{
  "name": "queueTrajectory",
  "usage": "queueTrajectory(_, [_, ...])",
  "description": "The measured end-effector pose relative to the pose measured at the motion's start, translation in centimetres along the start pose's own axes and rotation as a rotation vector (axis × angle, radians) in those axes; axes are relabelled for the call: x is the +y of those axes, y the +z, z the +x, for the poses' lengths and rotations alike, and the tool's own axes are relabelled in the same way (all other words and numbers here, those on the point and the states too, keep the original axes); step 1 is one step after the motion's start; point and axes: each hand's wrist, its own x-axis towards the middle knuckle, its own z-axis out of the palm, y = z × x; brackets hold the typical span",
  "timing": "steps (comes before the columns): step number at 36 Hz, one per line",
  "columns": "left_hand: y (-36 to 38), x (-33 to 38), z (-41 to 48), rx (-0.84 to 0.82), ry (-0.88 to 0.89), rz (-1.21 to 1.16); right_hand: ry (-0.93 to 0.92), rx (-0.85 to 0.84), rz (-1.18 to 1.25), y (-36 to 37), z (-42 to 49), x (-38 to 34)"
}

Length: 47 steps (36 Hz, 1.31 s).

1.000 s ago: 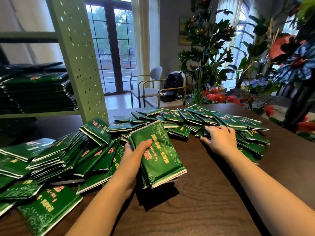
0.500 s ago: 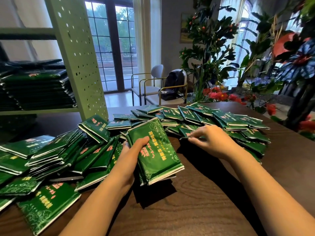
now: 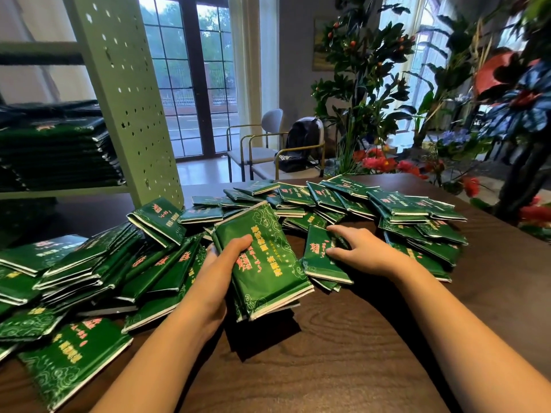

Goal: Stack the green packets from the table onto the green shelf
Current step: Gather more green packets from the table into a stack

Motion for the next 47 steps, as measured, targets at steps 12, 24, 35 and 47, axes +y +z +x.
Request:
queueTrajectory(12, [0.2, 0.2, -0.3, 0.007, 0.002, -0.018, 0.183, 0.083, -0.216, -1.5, -1.0, 0.6])
queueTrajectory(24, [0.3, 0.3, -0.4, -0.002, 0.000, -0.015, 0.074, 0.063, -0.078, -1.9, -1.1, 0.7])
queueTrajectory(35, [0.5, 0.4, -0.5, 0.003, 0.017, -0.024, 0.089, -0.123, 0.140, -2.2, -2.1, -0.1])
queueTrajectory(47, [0.4, 0.2, -0.3, 0.004, 0.008, -0.043, 0.019, -0.061, 0.391, -1.5, -1.5, -0.2])
